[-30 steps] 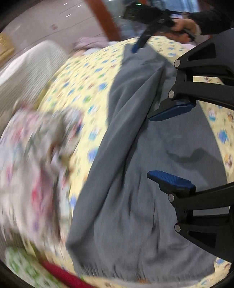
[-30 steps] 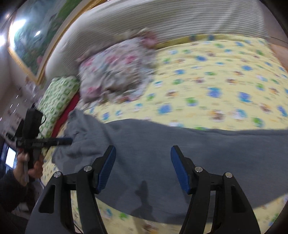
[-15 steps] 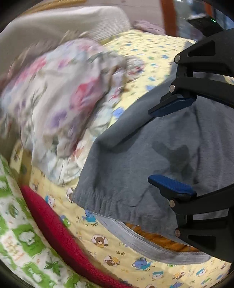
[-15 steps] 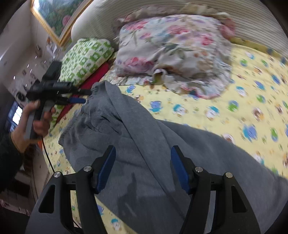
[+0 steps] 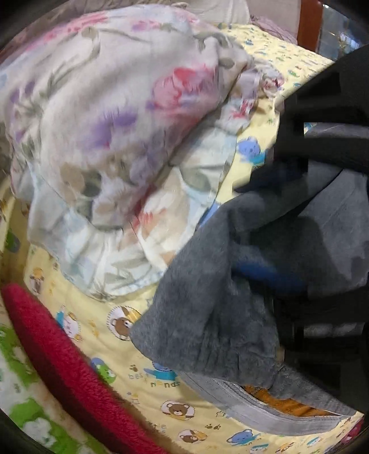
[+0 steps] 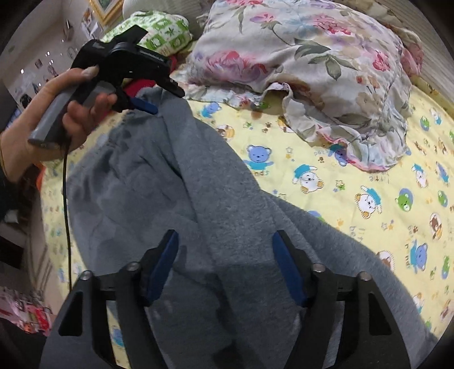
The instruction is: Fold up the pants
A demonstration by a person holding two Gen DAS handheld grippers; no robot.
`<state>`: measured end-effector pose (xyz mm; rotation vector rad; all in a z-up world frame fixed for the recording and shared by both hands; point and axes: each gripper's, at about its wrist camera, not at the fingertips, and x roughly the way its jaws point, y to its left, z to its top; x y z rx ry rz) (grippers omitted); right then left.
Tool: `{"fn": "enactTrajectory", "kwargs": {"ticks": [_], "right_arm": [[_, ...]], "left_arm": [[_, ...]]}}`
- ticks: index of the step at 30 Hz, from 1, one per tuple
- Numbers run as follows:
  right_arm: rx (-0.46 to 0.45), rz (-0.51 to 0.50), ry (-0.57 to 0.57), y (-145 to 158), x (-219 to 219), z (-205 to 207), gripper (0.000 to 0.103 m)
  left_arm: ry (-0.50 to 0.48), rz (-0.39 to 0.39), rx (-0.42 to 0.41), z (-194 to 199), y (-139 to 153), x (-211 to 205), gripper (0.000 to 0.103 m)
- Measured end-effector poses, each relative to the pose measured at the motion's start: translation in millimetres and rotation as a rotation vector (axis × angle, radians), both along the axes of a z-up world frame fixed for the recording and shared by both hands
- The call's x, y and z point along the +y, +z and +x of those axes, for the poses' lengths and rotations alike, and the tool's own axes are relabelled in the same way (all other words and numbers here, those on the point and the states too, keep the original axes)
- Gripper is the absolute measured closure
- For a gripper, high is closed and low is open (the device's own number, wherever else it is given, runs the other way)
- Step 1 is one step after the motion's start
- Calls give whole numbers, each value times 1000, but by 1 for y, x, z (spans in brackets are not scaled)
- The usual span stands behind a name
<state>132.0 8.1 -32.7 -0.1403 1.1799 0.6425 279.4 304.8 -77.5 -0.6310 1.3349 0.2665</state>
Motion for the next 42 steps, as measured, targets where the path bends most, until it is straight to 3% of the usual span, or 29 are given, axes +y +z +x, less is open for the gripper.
{"fn": "enactTrajectory", "kwargs": {"ticks": [1, 2, 3, 4, 13, 20, 23, 28, 34, 42], "right_arm": [[6, 0, -1, -1, -2, 1, 75], [17, 8, 1, -2, -4, 3, 82], [27, 23, 3, -1, -6, 4, 93], [24, 37, 5, 2, -8, 3, 98], [-34, 184, 55, 62, -19, -23, 98], [-23, 235, 148, 88, -18, -63, 98], [6, 226, 185, 80, -12, -79, 98], [74, 164, 224, 49, 2, -100, 98], [130, 116, 245, 20, 13, -110, 98], [164, 78, 271, 7, 19, -120, 98]], "left_arm": [[-4, -18, -23, -2, -1, 1, 85], [-8, -37, -47, -5, -1, 1, 93], [-12, -37, -74, -10, 3, 2, 95], [-14, -33, -99, -15, 9, 2, 96], [18, -44, -337, -105, 86, 10, 98], [64, -53, -437, -193, 117, 14, 98], [99, -53, -458, -231, 114, 15, 98], [160, -82, -432, -282, 84, 19, 98], [191, -93, -396, -311, 55, 26, 98], [176, -73, -385, -331, 42, 24, 98]]}}
